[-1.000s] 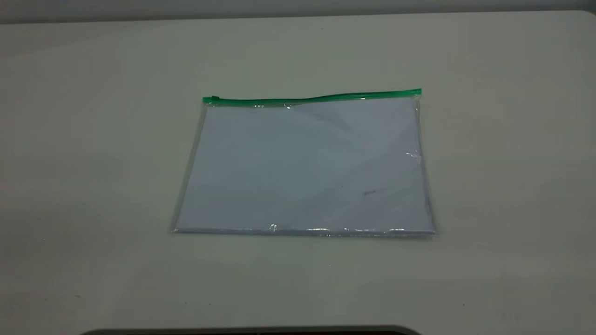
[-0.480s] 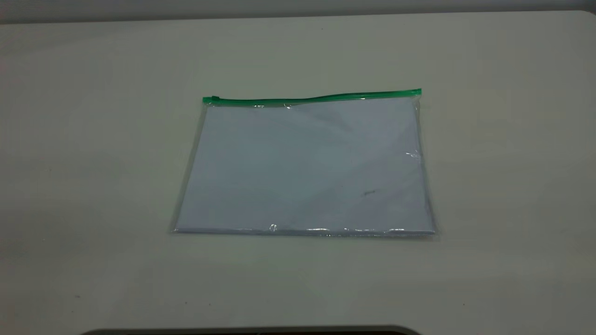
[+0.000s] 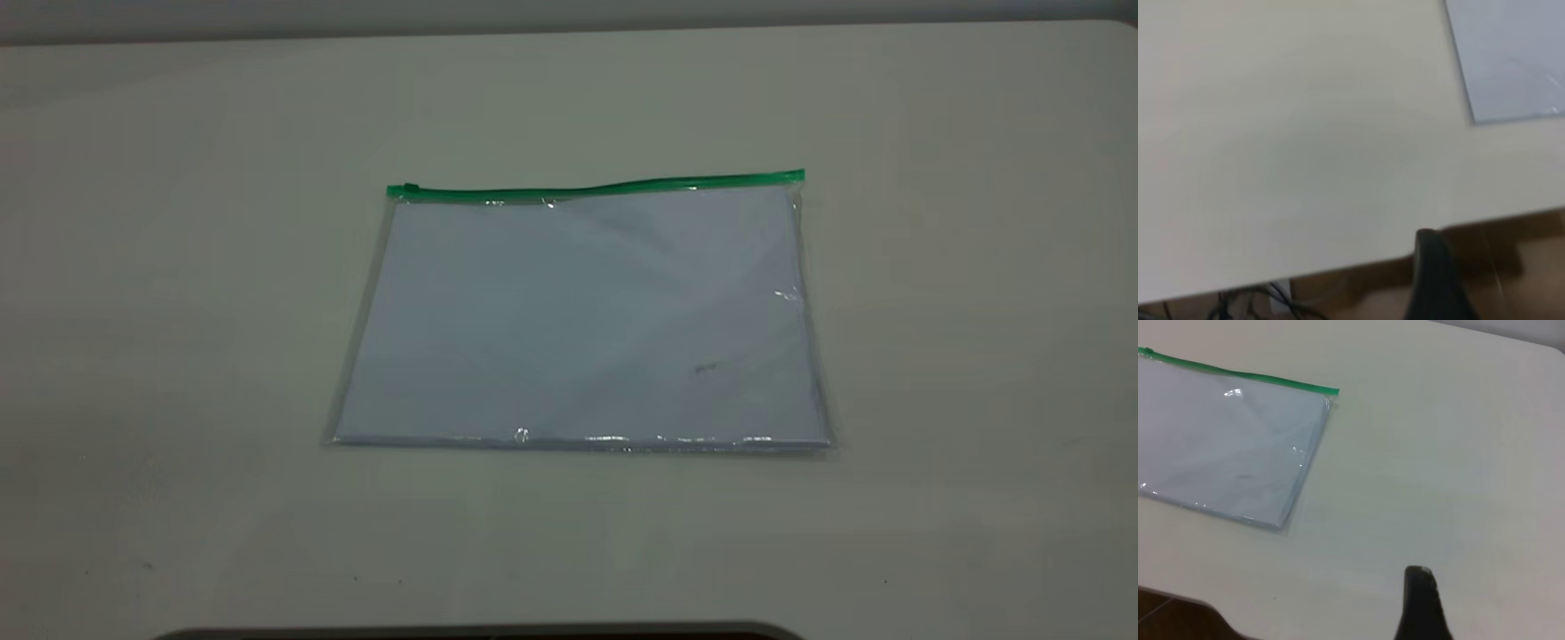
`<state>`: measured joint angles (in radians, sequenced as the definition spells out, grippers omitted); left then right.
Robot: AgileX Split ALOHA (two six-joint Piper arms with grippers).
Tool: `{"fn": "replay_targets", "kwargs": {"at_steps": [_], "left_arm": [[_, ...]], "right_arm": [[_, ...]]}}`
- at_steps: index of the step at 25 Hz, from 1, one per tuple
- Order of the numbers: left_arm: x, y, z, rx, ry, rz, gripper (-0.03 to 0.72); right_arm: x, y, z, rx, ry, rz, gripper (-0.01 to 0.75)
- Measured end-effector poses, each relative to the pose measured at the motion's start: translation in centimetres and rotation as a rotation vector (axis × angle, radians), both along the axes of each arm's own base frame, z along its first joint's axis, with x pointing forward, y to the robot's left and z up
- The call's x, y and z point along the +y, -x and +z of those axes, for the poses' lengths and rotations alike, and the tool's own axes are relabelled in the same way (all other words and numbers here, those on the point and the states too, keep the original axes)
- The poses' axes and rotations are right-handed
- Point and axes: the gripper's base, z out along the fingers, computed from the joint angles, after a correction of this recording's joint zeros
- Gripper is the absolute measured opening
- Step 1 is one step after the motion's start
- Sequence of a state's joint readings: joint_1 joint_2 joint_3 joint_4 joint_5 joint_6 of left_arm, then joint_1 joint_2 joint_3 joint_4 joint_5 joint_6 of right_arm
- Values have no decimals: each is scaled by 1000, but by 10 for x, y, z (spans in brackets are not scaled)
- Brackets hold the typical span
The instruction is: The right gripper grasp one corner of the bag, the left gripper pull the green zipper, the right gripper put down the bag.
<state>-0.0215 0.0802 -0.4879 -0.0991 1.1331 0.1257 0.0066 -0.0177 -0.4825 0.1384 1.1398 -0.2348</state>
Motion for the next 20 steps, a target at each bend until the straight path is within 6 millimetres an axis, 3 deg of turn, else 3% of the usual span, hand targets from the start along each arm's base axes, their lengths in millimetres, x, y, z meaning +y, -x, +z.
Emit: {"fn": "replay_targets", "kwargs": {"at_steps": [6, 20], "left_arm": [[3, 13, -1, -94, -11, 35, 536], [3, 13, -1, -93, 0, 46, 536]], "right_arm": [[0, 0, 0, -1, 0, 0, 563], [0, 0, 0, -1, 0, 0, 564]]}}
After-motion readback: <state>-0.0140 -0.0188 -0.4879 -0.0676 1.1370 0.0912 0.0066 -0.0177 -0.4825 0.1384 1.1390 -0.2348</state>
